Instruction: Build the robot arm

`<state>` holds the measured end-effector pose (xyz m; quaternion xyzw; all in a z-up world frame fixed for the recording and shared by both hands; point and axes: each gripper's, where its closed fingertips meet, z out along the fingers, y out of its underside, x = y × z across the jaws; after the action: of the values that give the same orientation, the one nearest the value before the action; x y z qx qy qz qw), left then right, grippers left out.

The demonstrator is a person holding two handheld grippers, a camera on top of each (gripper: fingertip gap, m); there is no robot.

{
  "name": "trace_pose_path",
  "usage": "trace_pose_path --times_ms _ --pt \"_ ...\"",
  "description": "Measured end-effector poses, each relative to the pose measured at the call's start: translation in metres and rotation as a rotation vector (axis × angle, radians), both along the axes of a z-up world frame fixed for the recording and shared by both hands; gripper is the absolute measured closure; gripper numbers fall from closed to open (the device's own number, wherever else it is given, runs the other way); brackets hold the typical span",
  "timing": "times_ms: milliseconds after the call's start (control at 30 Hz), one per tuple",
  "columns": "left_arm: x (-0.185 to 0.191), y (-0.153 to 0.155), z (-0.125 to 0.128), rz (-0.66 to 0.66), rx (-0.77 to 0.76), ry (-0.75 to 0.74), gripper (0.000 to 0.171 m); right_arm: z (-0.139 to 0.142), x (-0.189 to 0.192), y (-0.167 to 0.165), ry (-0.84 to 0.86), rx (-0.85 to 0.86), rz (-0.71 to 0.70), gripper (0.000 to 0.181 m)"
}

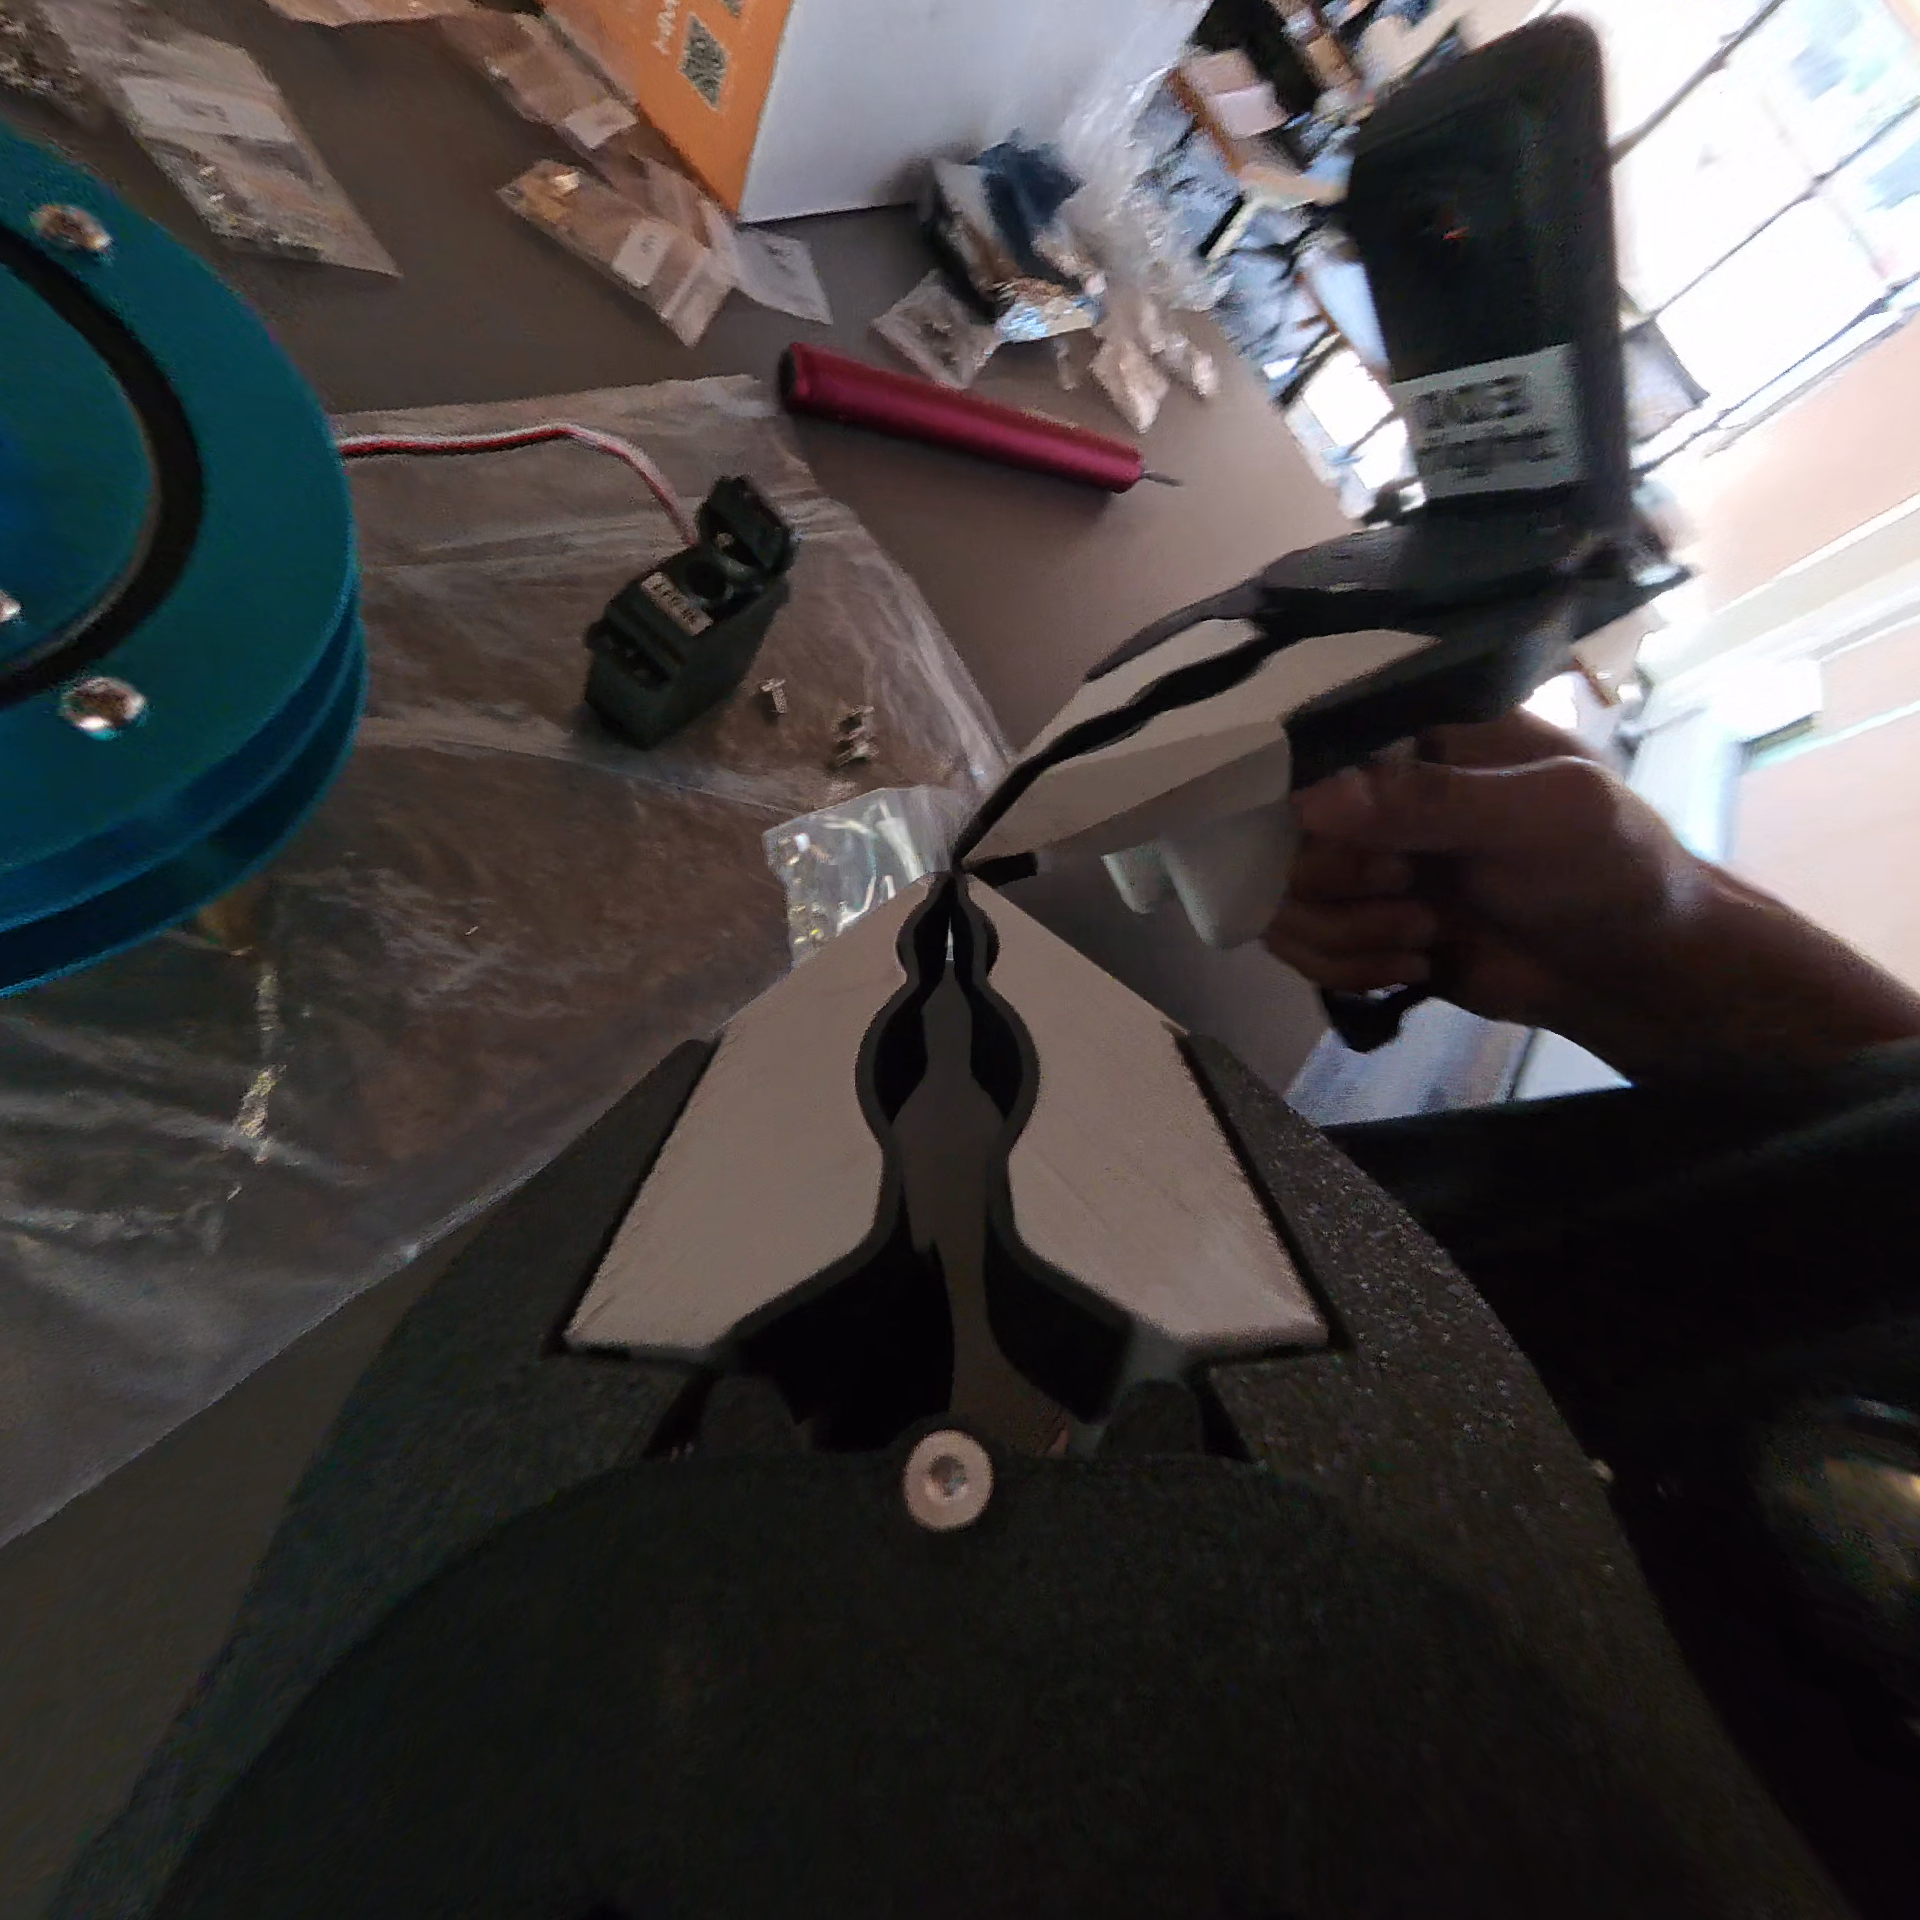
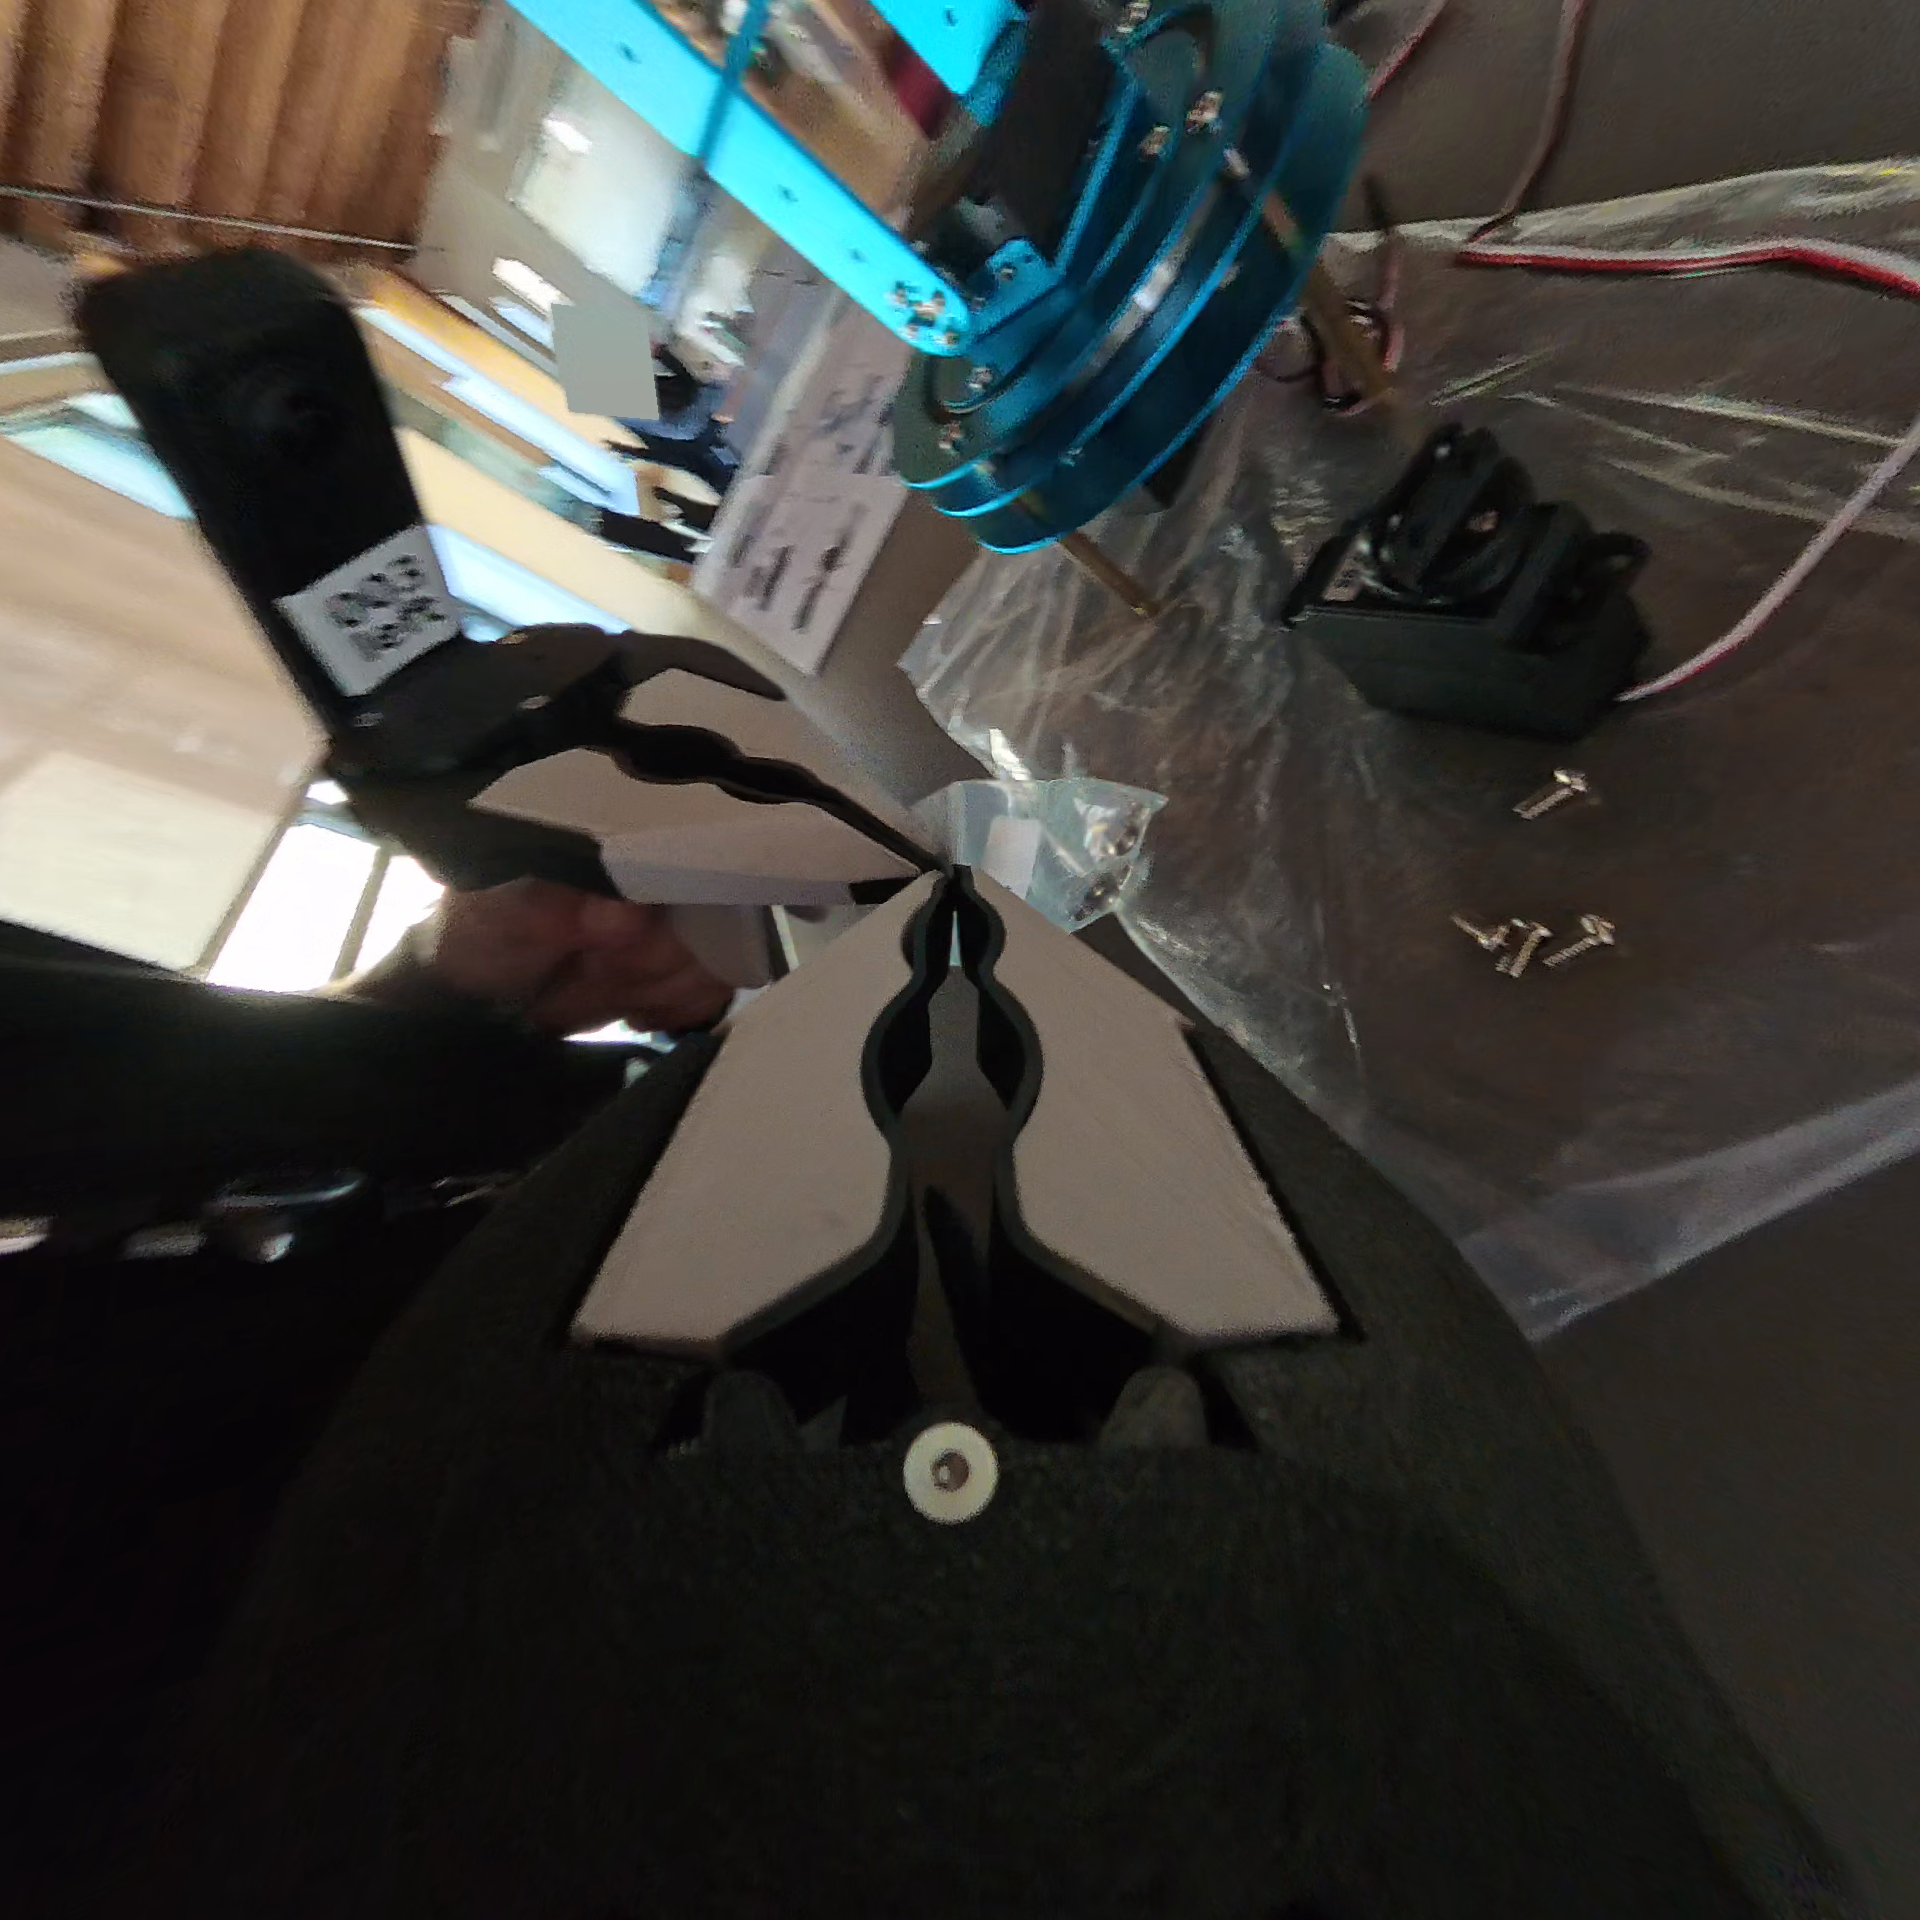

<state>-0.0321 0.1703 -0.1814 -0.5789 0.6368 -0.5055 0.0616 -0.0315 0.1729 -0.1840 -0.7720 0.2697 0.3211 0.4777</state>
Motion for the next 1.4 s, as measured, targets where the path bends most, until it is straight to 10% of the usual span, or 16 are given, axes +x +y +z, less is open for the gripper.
trace_pose_path --times_ms 200,333,433,600,1067,1233,1400 --pt "-0.006 0.011 -0.019 0.105 0.113 0.112 0.171 -0.022 -0.008 0.0 -0.224 -0.291 -0.09 0.181" --pt "-0.002 0.003 -0.003 0.045 0.019 0.132 0.171 -0.003 -0.001 -0.002 -0.392 -0.175 0.028 0.179" --pt "0.0 0.001 0.009 0.016 -0.092 0.175 0.171 0.012 0.005 -0.013 -0.666 -0.035 0.148 0.133" --pt "-0.004 -0.001 0.013 0.006 -0.295 0.28 0.171 0.006 -0.014 -0.008 -0.733 0.115 0.313 0.118" --pt "-0.037 -0.003 0.02 -0.061 -0.358 0.363 0.171 0.02 -0.036 0.0 -0.8 0.299 0.44 0.162" --pt "-0.039 -0.003 0.061 -0.187 -0.381 0.183 0.171 0.032 -0.033 -0.007 -0.457 0.379 0.377 0.125" --pt "-0.046 -0.002 0.109 -0.299 -0.503 0.006 0.171 0.083 -0.041 -0.023 0.378 0.696 0.488 0.127"
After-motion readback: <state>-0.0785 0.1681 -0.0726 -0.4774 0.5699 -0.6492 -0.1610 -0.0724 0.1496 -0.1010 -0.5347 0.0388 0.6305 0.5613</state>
